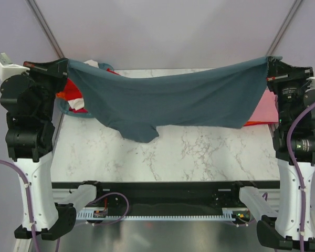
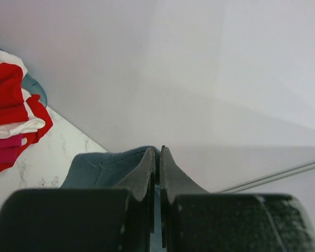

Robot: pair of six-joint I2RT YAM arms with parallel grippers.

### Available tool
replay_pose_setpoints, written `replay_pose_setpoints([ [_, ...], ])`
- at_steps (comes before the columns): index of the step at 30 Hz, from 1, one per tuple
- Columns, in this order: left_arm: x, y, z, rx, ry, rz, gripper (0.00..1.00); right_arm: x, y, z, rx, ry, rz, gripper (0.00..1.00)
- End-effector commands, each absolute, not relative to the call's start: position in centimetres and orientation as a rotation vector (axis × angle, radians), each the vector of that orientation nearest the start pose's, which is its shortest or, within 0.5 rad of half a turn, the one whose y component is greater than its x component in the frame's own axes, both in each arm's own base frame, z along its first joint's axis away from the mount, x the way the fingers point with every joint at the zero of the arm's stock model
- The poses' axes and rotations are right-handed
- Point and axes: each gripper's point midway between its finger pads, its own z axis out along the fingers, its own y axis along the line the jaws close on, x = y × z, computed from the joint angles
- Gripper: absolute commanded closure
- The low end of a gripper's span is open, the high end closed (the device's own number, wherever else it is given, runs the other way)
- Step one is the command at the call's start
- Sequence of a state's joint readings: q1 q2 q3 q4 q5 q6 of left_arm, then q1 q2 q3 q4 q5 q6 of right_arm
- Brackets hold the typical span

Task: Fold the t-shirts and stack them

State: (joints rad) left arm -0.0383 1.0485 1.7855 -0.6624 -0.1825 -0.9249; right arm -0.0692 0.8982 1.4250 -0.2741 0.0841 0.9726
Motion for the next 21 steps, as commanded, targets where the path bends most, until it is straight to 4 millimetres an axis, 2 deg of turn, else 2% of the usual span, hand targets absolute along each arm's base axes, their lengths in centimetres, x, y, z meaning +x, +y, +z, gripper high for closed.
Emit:
replay_pose_setpoints([
  [1, 31.2, -0.5, 51.0, -0.827, 1.426, -0.536, 0.98, 30.5, -1.0, 52.5, 0.774, 1.155, 0.661, 1.00],
  [5, 34.7, -1.1, 47.0, -0.873, 1.536, -0.533, 0.98, 33.0, -1.1, 49.8, 0.825, 1.222, 0.655, 1.00],
  [6, 36.3, -1.2, 45.8, -0.888, 1.568, -0.525, 0.98, 34.3, -1.0, 48.3, 0.852, 1.259, 0.658, 1.00],
  [8, 37.9, -1.2, 45.1, -0.898, 1.587, -0.522, 0.98, 35.9, -0.5, 46.9, 0.861, 1.309, 0.679, 1.00],
  [9, 39.8, -1.5, 43.8, -0.909, 1.627, -0.525, 0.98, 37.4, -0.5, 45.5, 0.883, 1.346, 0.682, 1.00],
  [10, 40.5, -1.6, 43.8, -0.906, 1.632, -0.532, 0.98, 38.2, -0.3, 45.0, 0.904, 1.361, 0.699, 1.00],
  [12, 41.8, -1.7, 45.6, -0.890, 1.605, -0.562, 0.98, 40.3, -0.2, 44.4, 0.920, 1.389, 0.710, 1.00],
  [13, 43.6, -1.7, 44.9, -0.898, 1.623, -0.555, 0.98, 40.9, -0.2, 44.5, 0.923, 1.389, 0.712, 1.00],
  [14, 43.8, -1.7, 48.0, -0.863, 1.564, -0.583, 0.98, 41.5, -0.4, 44.9, 0.931, 1.381, 0.719, 1.00],
  [16, 45.1, -2.0, 50.0, -0.820, 1.537, -0.616, 0.98, 43.3, -0.5, 46.6, 0.924, 1.360, 0.740, 1.00],
  [17, 45.8, -2.1, 52.3, -0.795, 1.486, -0.638, 0.98, 44.0, -0.6, 47.3, 0.929, 1.346, 0.759, 1.00],
  [19, 46.6, -2.4, 54.1, -0.788, 1.440, -0.684, 0.98, 45.2, -0.6, 49.7, 0.903, 1.296, 0.797, 1.00],
  [20, 47.4, -1.2, 55.9, -0.777, 1.374, -0.695, 0.98, 45.6, -0.9, 50.4, 0.895, 1.274, 0.811, 1.00],
  [21, 47.7, -1.4, 56.7, -0.771, 1.346, -0.757, 0.98, 46.3, -1.2, 52.2, 0.883, 1.212, 0.848, 1.00],
])
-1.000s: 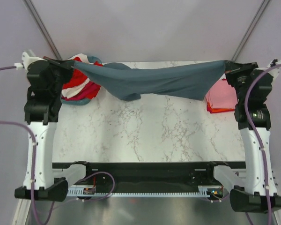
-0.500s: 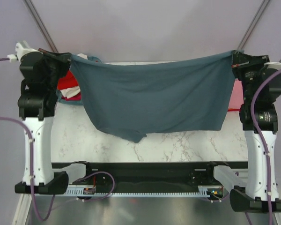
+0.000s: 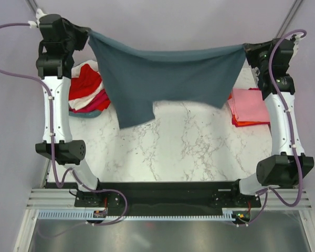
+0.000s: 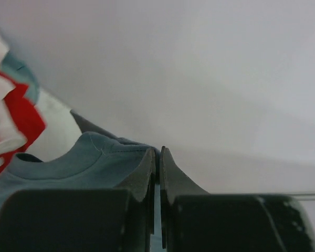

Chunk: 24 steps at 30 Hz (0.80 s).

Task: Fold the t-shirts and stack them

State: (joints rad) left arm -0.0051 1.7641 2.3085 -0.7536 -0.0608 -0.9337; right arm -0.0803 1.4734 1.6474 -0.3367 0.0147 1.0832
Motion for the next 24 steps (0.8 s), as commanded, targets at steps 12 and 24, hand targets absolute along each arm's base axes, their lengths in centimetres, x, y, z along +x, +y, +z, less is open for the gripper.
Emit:
replay_pose_setpoints([
  [12, 55.8, -1.6, 50.8, -0.579, 1.335, -0.962, 0.98, 53.1, 0.0, 41.5, 0.823, 1.359, 1.088, 1.00],
  [24, 48.1, -1.7, 28.3, -0.777, 1.618, -0.827, 0.98, 49.5, 0.5, 16.9, 1.015, 1.754, 0.973, 1.00],
])
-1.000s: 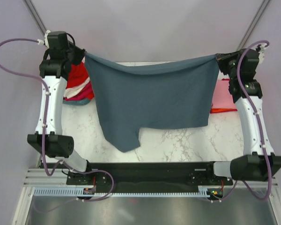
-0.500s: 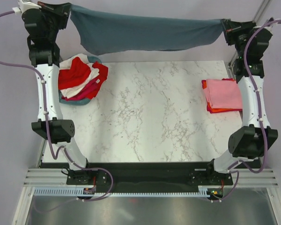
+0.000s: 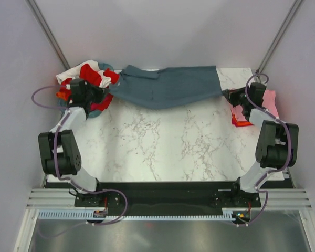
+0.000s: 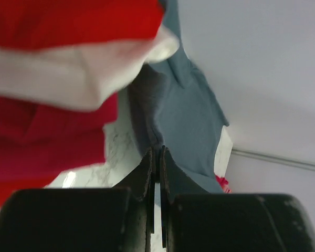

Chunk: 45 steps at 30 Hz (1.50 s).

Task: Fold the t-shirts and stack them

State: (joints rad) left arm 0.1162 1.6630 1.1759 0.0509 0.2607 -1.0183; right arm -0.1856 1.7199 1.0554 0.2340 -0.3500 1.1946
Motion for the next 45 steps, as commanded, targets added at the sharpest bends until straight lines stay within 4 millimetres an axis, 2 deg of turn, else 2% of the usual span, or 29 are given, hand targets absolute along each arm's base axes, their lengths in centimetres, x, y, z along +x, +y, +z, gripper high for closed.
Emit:
replay_pose_setpoints([
  [1, 46.9, -2.0, 24.8, -0.824, 1.677, -0.817, 0.98, 49.0, 0.5, 15.6, 1.022, 1.775, 0.967, 1.00],
  [2, 45.9, -2.5, 24.0, -0.837, 1.691, -0.814, 0.98, 47.9, 0.7, 13.7, 1.033, 1.801, 0.960, 1.00],
  [4, 44.3, -2.5, 21.7, -0.887, 1.713, -0.788, 0.98, 46.7, 0.6, 12.0, 1.042, 1.825, 0.941, 1.00],
  [5, 42.9, -2.6, 19.0, -0.922, 1.759, -0.769, 0.98, 46.1, 0.3, 11.3, 1.057, 1.828, 0.926, 1.00],
  [6, 42.0, -2.5, 19.2, -0.924, 1.746, -0.763, 0.98, 44.8, 0.3, 10.1, 1.083, 1.848, 0.913, 1.00],
  [7, 40.9, -2.6, 17.4, -0.949, 1.774, -0.750, 0.98, 44.1, 0.3, 9.5, 1.088, 1.861, 0.900, 1.00],
  [8, 40.2, -2.5, 17.0, -0.958, 1.780, -0.739, 0.98, 42.7, 0.2, 8.7, 1.109, 1.879, 0.876, 1.00],
  [10, 39.1, -2.6, 17.1, -0.947, 1.785, -0.733, 0.98, 41.2, -0.1, 7.9, 1.114, 1.901, 0.827, 1.00],
  [11, 38.6, -2.8, 16.5, -0.945, 1.805, -0.731, 0.98, 40.2, -0.2, 7.3, 1.135, 1.920, 0.798, 1.00],
  [12, 37.8, -2.9, 15.7, -0.948, 1.847, -0.721, 0.98, 39.2, -0.6, 7.2, 1.147, 1.919, 0.757, 1.00],
  [14, 36.7, -3.2, 15.3, -0.940, 1.882, -0.717, 0.98, 37.7, -0.8, 6.5, 1.149, 1.958, 0.709, 1.00],
  [18, 34.2, -3.4, 13.3, -0.976, 1.939, -0.692, 0.98, 35.7, -0.9, 6.5, 1.132, 2.023, 0.635, 1.00],
  [20, 32.2, -3.3, 11.3, -1.033, 2.002, -0.652, 0.98, 34.6, -1.1, 5.8, 1.154, 2.059, 0.590, 1.00],
  [24, 30.0, -2.1, 9.0, -1.112, 2.049, -0.536, 0.98, 32.6, -1.4, 4.6, 1.173, 2.083, 0.521, 1.00],
  [28, 27.7, -2.2, 6.1, -1.225, 2.083, -0.513, 0.98, 31.1, -1.6, 3.8, 1.195, 2.097, 0.474, 1.00],
  [33, 25.9, -2.3, 4.3, -1.327, 2.082, -0.507, 0.98, 28.3, -2.4, 3.1, 1.255, 2.108, 0.363, 1.00],
  [38, 24.1, -0.9, 4.1, -1.393, 2.021, -0.416, 0.98, 26.3, -2.9, 3.2, 1.321, 2.046, 0.313, 1.00],
  [40, 23.5, -0.1, 3.9, -1.423, 2.001, -0.360, 0.96, 25.9, -2.8, 3.2, 1.334, 2.029, 0.324, 0.94],
  [41, 23.5, 0.0, 4.1, -1.418, 1.993, -0.354, 0.95, 25.6, -2.7, 3.2, 1.342, 2.017, 0.331, 0.81],
  [42, 23.4, 0.2, 4.0, -1.420, 1.991, -0.340, 0.92, 25.5, -2.7, 3.2, 1.343, 2.015, 0.331, 0.73],
  [43, 23.3, 0.3, 4.2, -1.421, 1.996, -0.329, 0.79, 25.4, -2.6, 3.3, 1.339, 2.012, 0.333, 0.57],
  [44, 23.2, 0.4, 4.3, -1.414, 2.007, -0.317, 0.67, 25.3, -2.6, 3.5, 1.336, 2.015, 0.331, 0.53],
  [45, 23.3, 0.4, 4.5, -1.404, 2.014, -0.310, 0.49, 25.3, -3.0, 3.8, 1.325, 2.009, 0.302, 0.50],
])
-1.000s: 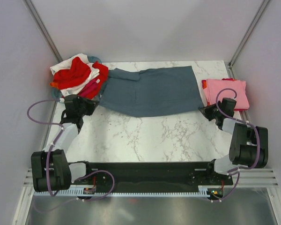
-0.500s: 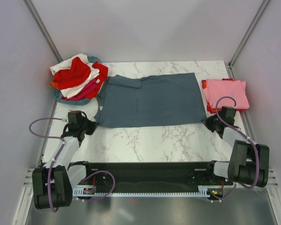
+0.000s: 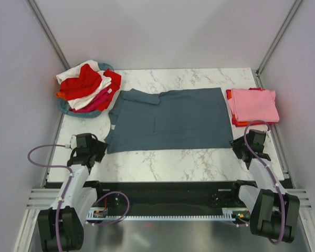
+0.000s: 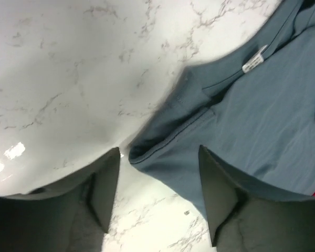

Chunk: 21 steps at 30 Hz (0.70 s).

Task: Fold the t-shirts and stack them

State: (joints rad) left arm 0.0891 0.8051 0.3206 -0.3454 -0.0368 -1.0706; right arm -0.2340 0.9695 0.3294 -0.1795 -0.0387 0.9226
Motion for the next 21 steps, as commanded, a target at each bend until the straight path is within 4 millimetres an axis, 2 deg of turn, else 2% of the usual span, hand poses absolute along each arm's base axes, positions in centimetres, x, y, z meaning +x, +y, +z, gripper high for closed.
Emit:
replay_pose_setpoints([
  [1, 23.8, 0.5, 5.6, -1.378, 2.006, -0.315, 0.26, 25.3, -3.1, 4.1, 1.314, 2.011, 0.292, 0.49],
  [3, 24.1, 0.6, 6.5, -1.320, 2.026, -0.303, 0.24, 25.9, -3.9, 5.7, 1.260, 1.994, 0.255, 0.48],
  [4, 24.8, 0.6, 8.0, -1.287, 2.006, -0.312, 0.24, 26.2, -4.1, 6.5, 1.232, 1.987, 0.243, 0.48],
  [6, 25.3, 0.5, 9.4, -1.217, 2.007, -0.325, 0.23, 27.1, -5.0, 8.5, 1.168, 1.968, 0.193, 0.51],
  [7, 26.1, 0.4, 11.1, -1.173, 1.990, -0.343, 0.23, 27.5, -5.2, 9.1, 1.144, 1.967, 0.175, 0.52],
  [9, 27.0, 0.1, 13.1, -1.049, 2.004, -0.360, 0.23, 28.8, -5.3, 10.8, 1.080, 1.966, 0.165, 0.52],
  [10, 28.1, 0.0, 15.0, -0.994, 1.996, -0.365, 0.23, 29.3, -5.3, 11.4, 1.039, 1.977, 0.154, 0.53],
  [12, 29.1, -0.1, 16.7, -0.888, 2.016, -0.353, 0.23, 30.9, -4.8, 12.8, 0.967, 1.993, 0.157, 0.53],
  [13, 30.5, 0.0, 18.8, -0.842, 1.995, -0.352, 0.22, 31.5, -4.6, 13.5, 0.936, 1.990, 0.156, 0.53],
  [15, 31.8, 0.2, 20.4, -0.780, 1.992, -0.332, 0.19, 33.5, -3.3, 15.2, 0.828, 1.994, 0.178, 0.53],
  [16, 32.9, 0.2, 22.3, -0.750, 1.955, -0.341, 0.18, 34.3, -2.8, 15.9, 0.793, 1.993, 0.194, 0.53],
  [17, 33.8, 0.3, 21.9, -0.750, 1.978, -0.331, 0.18, 35.7, -2.1, 16.9, 0.732, 1.998, 0.194, 0.53],
  [21, 36.7, -0.7, 23.6, -0.737, 1.928, -0.442, 0.09, 39.4, -0.9, 18.4, 0.648, 2.022, 0.172, 0.53],
])
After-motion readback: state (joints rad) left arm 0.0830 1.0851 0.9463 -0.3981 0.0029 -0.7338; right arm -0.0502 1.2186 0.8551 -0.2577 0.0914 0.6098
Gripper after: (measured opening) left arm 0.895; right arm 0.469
